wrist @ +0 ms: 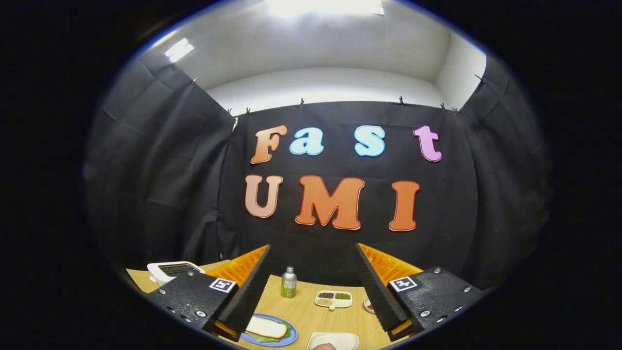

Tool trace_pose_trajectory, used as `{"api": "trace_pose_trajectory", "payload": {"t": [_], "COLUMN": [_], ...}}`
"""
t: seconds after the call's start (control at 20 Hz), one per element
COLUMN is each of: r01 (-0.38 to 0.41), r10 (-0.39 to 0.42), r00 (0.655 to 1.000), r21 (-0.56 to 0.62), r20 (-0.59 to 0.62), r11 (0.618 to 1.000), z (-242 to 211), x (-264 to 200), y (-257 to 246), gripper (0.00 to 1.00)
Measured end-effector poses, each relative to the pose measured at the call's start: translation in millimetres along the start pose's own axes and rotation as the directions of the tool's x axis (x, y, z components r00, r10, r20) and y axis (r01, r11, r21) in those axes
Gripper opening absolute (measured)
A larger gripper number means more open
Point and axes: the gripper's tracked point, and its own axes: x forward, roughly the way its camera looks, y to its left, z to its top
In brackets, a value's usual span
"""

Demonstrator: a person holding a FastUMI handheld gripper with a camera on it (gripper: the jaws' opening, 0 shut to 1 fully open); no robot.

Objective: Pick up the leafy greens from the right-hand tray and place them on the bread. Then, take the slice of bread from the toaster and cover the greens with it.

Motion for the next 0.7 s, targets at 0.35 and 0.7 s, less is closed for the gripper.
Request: {"api": "trace_pose_trajectory", "payload": {"t": [0.35,0.7], "r01": [-0.017,-0.033], "r10": [0.017,0.033], "r00": [1.000,0.999], "r21": [0.007,-0.017], "r20": [0.010,0.033], "r11": [1.000,0.999], "z": [4,8], "x": [-3,-7], "y": [5,12], "gripper": [0.99,0.99]}}
